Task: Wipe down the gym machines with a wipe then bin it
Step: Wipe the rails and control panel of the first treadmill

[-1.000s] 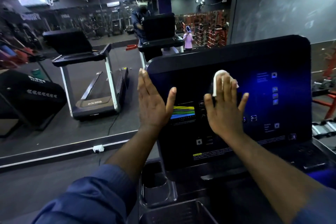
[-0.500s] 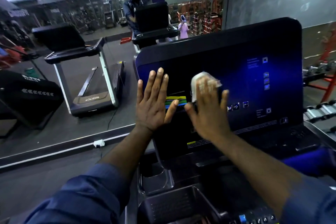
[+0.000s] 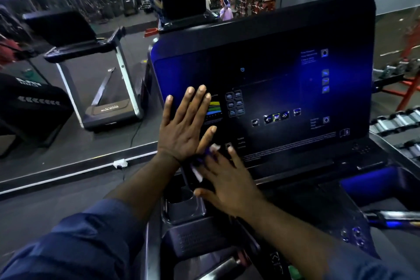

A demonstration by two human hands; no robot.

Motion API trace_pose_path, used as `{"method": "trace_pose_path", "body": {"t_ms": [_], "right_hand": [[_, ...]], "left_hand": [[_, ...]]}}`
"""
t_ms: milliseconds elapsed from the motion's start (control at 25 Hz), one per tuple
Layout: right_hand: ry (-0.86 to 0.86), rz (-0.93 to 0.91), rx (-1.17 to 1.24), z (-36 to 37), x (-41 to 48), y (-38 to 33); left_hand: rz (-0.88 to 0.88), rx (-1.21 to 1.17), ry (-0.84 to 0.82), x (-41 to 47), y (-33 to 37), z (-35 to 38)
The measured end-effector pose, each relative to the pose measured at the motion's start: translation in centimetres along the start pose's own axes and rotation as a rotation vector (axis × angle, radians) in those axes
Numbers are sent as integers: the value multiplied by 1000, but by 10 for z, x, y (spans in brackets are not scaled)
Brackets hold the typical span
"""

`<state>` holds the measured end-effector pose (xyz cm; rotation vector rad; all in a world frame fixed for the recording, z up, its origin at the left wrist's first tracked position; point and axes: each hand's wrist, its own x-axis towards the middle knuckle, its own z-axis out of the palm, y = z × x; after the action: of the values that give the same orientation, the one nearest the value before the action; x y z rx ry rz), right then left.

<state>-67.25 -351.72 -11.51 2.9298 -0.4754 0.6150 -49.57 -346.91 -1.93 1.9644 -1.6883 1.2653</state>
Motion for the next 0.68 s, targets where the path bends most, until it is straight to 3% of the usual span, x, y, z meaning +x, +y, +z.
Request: {"method": "trace_pose_path", "body": {"t_ms": [80,160,280,320,360,480,520,560,640,680], "right_hand": [[-28,-70,-9,11,-40,12],[36,103,-40,17,-67,54],[143,823,197,3,-59,119],[164,953,283,-4,-46,122],[169,901,292,-10,-35,114],[39,167,-20,-13,-36,92],[59,110,-59,-17,-36,107],[107,225,-51,-21,-32,125],[229,731,161,-34,-17,152],[254,869,244,-39,-8,153]], "left_hand": [[41,-2,-27,-10,7,-1],[84,3,-38,-16,15,-1],[101,-28,-58,-8,28,-1],[108,-57,-59,1,32,-1],[119,-91,-57,12,35,-1],[140,-99,-48,47,37,-1],[123,-82,-54,59,37,-2],[102,-63,-62,68,36,-3],[70,-30,-75,80,33,-3],[59,-21,-81,83,32,-2]]}}
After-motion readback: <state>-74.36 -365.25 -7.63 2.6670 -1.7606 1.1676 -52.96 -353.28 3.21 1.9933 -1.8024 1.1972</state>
